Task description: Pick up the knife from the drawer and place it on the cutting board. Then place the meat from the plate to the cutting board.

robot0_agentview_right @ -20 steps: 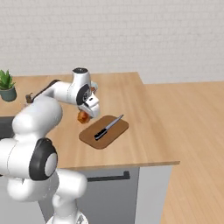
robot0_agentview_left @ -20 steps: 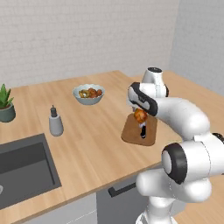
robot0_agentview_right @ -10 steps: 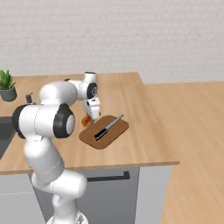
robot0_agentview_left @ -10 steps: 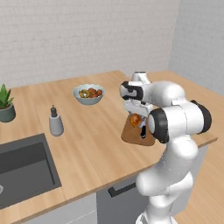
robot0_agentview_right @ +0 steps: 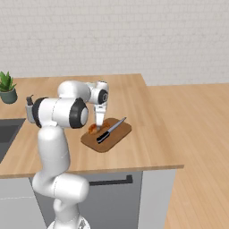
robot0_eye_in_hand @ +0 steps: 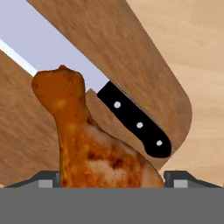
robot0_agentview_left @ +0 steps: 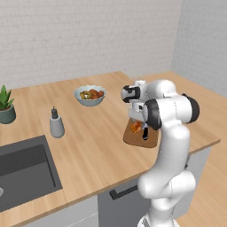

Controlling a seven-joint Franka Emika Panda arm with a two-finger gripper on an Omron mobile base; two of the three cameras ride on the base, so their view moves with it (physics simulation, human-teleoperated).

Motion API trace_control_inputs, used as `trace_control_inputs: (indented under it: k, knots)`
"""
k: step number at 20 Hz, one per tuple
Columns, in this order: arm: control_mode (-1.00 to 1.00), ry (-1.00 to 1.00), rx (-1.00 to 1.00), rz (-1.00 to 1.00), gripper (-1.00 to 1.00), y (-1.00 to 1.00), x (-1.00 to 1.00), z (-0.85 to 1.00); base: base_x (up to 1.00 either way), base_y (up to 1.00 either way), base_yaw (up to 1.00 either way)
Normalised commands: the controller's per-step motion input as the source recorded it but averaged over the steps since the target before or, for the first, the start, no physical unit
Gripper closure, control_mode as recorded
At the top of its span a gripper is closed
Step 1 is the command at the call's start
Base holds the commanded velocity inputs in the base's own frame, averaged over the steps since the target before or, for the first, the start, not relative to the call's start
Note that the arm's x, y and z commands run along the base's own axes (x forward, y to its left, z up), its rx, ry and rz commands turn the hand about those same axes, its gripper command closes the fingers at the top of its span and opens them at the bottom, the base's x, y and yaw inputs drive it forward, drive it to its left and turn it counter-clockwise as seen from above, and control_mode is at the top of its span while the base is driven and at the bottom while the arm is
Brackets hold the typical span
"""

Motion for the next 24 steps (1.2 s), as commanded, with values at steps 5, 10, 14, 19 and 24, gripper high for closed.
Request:
trace_control_inputs:
  k: [5, 10, 14, 19, 24]
  knots:
    - [-1.00, 0.02, -0.06, -0.10, 1.00, -0.01, 0.13, -0.36, 0.00, 0.00, 0.00]
    - [-1.00, 0.00, 0.00, -0.05, 1.00, 0.00, 0.02, -0.19, 0.00, 0.00, 0.00]
    - [-1.00, 0.00, 0.00, -0.01, 1.00, 0.00, 0.00, -0.06, 0.00, 0.00, 0.00]
    - [-1.00, 0.00, 0.00, 0.00, -1.00, 0.00, 0.00, -0.05, 0.00, 0.00, 0.00]
    - [-1.00, 0.00, 0.00, 0.00, -1.00, 0.00, 0.00, -0.03, 0.00, 0.00, 0.00]
